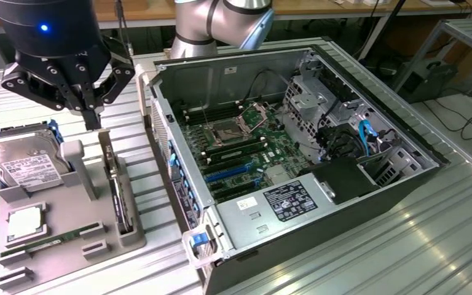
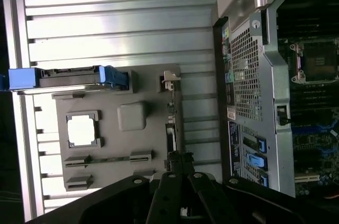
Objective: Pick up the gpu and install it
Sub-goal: 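Reach for the gpu, then pick up the gpu and move the gpu toward the slot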
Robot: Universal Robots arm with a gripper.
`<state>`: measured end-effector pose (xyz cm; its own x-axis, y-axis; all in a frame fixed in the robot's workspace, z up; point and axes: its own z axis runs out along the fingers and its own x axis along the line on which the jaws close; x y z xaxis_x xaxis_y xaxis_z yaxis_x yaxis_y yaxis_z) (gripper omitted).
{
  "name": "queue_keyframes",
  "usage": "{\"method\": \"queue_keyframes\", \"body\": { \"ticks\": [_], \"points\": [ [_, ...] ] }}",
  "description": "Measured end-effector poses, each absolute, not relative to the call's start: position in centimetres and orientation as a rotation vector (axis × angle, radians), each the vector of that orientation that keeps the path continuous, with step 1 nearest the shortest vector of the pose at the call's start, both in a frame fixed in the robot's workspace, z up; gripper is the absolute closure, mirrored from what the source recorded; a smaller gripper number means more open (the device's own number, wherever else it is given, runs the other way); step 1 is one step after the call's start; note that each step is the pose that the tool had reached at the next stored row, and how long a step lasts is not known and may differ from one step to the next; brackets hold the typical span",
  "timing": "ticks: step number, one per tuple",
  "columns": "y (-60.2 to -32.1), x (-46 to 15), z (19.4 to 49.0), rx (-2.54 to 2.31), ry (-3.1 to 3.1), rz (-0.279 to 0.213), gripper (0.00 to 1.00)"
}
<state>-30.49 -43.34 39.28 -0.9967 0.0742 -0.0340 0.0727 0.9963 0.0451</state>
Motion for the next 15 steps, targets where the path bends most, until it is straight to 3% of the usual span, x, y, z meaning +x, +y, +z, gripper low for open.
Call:
{"method": "queue_keyframes", "body": {
  "ticks": [15],
  "points": [
    [-43.38,-30.64,39.27,0.113,3.103,0.068,0.89]
  ]
}}
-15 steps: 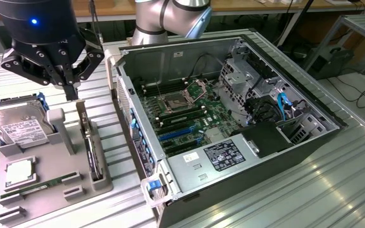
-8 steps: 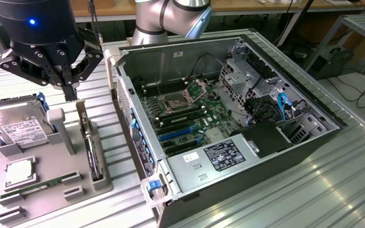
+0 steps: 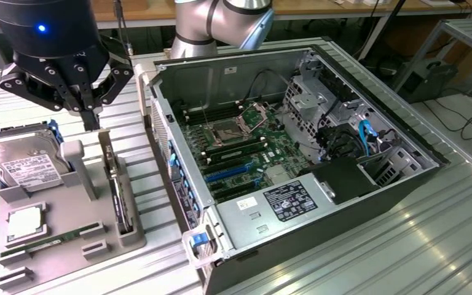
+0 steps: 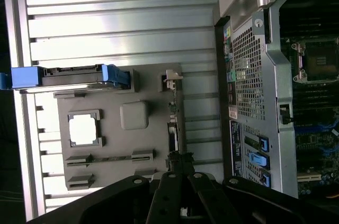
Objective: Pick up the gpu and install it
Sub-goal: 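Pick up the gpu and move the gpu toward the slot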
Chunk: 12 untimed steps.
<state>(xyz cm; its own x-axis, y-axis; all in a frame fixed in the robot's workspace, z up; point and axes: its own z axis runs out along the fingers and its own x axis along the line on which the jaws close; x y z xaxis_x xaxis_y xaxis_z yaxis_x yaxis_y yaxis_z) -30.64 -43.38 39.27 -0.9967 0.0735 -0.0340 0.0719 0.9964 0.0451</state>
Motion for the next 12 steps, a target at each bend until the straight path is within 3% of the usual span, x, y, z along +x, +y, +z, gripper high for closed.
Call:
{"method": "queue_keyframes", "body": {
  "ticks": [4,8,9,12],
  "points": [
    [-43.38,-30.64,39.27,0.113,3.103,0.068,0.83],
    [-43.38,-30.64,39.27,0.113,3.103,0.068,0.58],
    [-43.38,-30.64,39.27,0.113,3.103,0.068,0.58],
    [-43.38,-30.64,39.19,0.089,3.104,0.068,0.40]
  ]
}}
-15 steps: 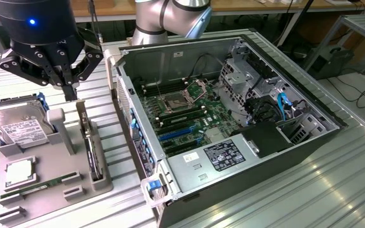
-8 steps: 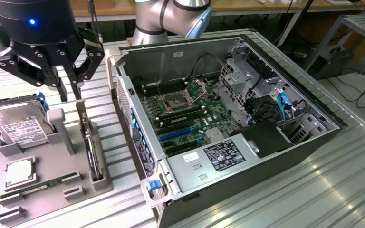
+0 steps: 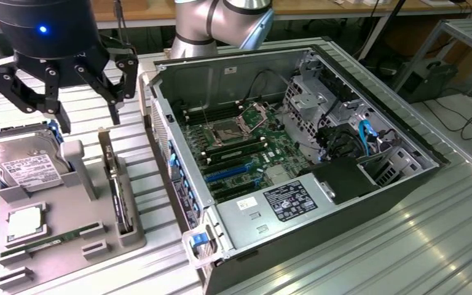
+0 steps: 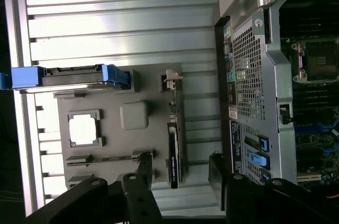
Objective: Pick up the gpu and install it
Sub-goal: 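Pick up the gpu and move the gpu toward the slot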
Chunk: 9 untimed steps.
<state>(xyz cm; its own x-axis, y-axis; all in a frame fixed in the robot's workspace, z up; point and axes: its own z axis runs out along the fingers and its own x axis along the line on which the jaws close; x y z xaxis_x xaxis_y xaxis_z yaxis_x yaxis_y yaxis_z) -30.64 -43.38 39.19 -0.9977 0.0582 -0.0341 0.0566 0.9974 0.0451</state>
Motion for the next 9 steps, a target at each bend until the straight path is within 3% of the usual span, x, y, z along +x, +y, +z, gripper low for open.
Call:
{"method": "queue_keyframes", "body": {
  "ticks": [2,3,9],
  "points": [
    [-43.4,-30.6,39.0,0.047,3.106,0.069,0.40],
    [-43.4,-30.6,38.7,0.031,3.106,0.069,0.34],
    [-43.4,-30.6,37.4,0.016,3.106,0.070,0.34]
  ]
}}
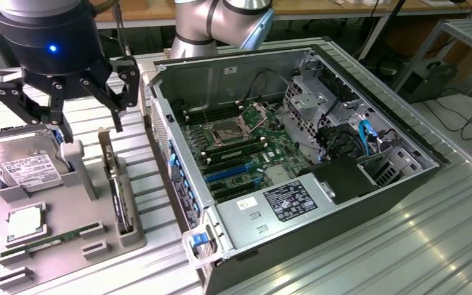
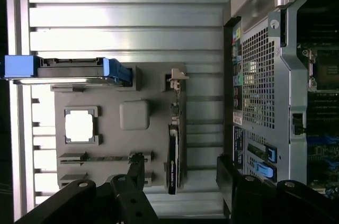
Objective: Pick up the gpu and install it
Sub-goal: 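Pick up the gpu and move the gpu toward the slot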
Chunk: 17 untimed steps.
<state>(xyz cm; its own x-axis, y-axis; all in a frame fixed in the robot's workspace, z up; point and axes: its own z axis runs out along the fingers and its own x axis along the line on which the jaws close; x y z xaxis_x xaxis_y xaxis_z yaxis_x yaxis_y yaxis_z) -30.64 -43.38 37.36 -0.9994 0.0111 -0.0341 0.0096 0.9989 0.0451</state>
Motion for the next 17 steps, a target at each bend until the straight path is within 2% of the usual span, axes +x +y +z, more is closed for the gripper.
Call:
{"method": "queue_keyframes", "body": {
  "ticks": [17],
  "points": [
    [-44.4,-30.6,34.1,0.016,3.107,0.070,0.34]
  ]
}}
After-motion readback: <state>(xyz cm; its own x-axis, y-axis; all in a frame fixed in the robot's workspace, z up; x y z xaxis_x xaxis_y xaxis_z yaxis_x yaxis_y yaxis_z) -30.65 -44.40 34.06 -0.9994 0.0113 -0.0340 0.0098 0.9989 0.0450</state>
